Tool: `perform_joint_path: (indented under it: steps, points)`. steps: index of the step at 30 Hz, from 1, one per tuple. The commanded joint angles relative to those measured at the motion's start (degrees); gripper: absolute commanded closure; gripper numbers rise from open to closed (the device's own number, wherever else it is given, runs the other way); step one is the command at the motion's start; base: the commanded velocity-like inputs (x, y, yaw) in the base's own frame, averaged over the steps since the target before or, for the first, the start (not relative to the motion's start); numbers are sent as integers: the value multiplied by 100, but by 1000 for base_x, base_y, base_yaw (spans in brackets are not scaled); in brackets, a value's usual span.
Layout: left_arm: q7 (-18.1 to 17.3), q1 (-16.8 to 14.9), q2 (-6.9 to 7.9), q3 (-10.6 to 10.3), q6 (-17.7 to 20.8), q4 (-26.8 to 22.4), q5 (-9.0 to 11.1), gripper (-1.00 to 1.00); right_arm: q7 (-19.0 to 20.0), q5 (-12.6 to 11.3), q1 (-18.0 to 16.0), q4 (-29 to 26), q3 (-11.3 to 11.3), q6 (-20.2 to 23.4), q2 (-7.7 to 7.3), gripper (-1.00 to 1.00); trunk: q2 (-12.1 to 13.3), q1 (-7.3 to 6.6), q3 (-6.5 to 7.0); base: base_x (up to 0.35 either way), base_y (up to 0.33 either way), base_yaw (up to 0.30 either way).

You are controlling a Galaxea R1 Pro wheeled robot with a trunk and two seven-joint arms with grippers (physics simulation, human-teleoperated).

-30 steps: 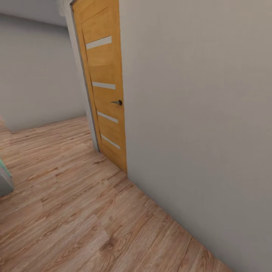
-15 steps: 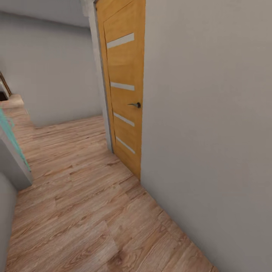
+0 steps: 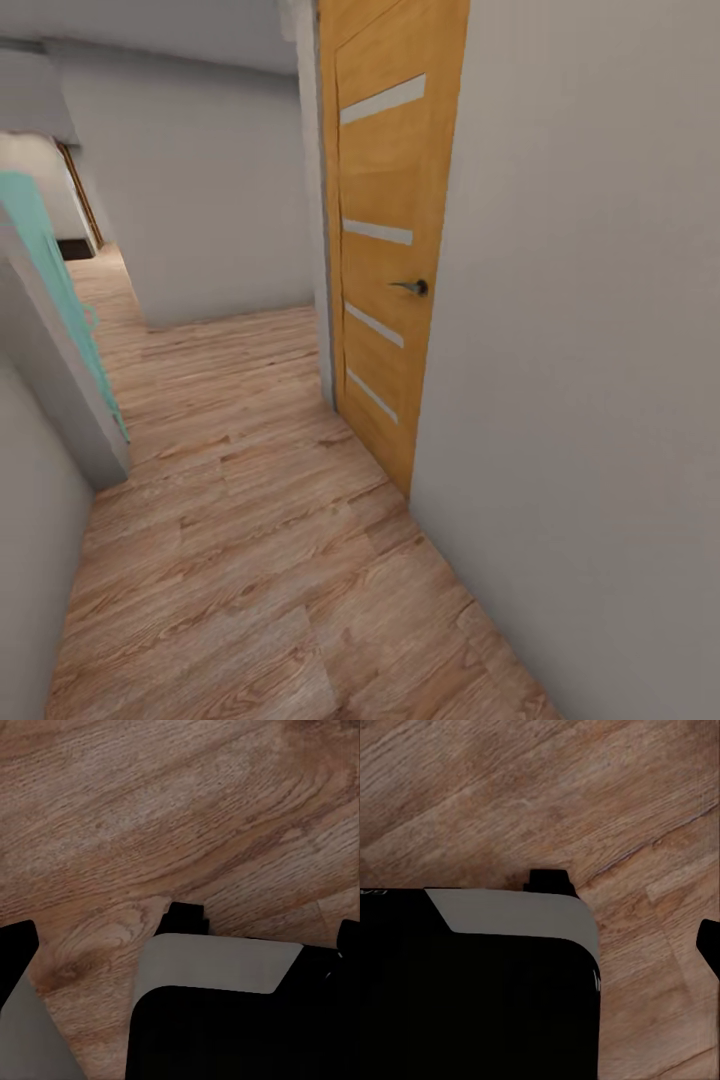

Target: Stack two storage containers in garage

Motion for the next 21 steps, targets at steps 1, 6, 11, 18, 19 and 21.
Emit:
perform_joint_path:
  steps: [1, 6, 11, 18, 19, 21]
  points:
    - [16, -3, -2, -22, 18, -5, 57, -100, -3, -45, -7, 18, 44, -31, 6, -100, -2, 3, -5, 306, 0, 270]
    - [16, -3, -2, -22, 18, -5, 57, -100, -3, -45, -8, 18, 44, -28, 6, -100, -2, 3, -5, 306, 0, 270]
    - [16, -3, -2, -23, 18, -5, 58, -100, -3, -45, -8, 18, 44, -27, 7, -100, -2, 3, -5, 306, 0, 270]
    - [16, -3, -2, -22, 18, -5, 57, -100, -3, -45, -8, 18, 44, -28, 7, -100, -2, 3, -5, 306, 0, 270]
    - [16, -3, -2, -23, 18, -5, 58, -100, -3, -45, -8, 18, 44, -29, 7, -100, -2, 3, -5, 306, 0, 270]
    - [16, -3, -2, -21, 18, -5, 58, -100, -1, -45, -8, 18, 44, -29, 7, -100, -2, 3, -5, 306, 0, 270]
